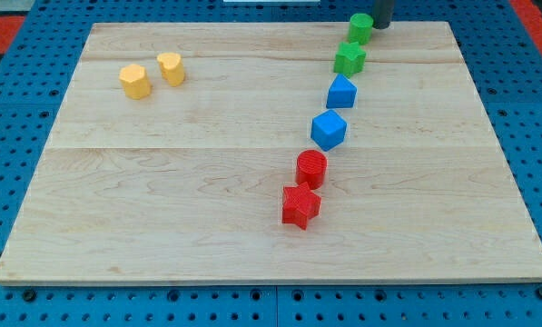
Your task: Push the green circle towards the center left
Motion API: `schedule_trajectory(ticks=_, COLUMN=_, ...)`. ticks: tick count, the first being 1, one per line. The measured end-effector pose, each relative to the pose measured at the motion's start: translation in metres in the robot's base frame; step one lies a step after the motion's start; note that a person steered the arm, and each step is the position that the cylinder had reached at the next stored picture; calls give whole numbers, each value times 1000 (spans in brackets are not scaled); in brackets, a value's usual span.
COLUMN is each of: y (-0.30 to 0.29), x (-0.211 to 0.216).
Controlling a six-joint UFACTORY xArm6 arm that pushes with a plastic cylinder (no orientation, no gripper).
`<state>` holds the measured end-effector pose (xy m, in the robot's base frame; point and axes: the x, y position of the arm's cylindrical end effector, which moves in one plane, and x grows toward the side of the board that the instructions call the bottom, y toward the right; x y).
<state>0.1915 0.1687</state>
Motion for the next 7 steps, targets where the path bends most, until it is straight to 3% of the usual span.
schedule_trajectory(ticks=4, y=-9, x=0)
schedule_trajectory(ticks=7, y=-73, x=12)
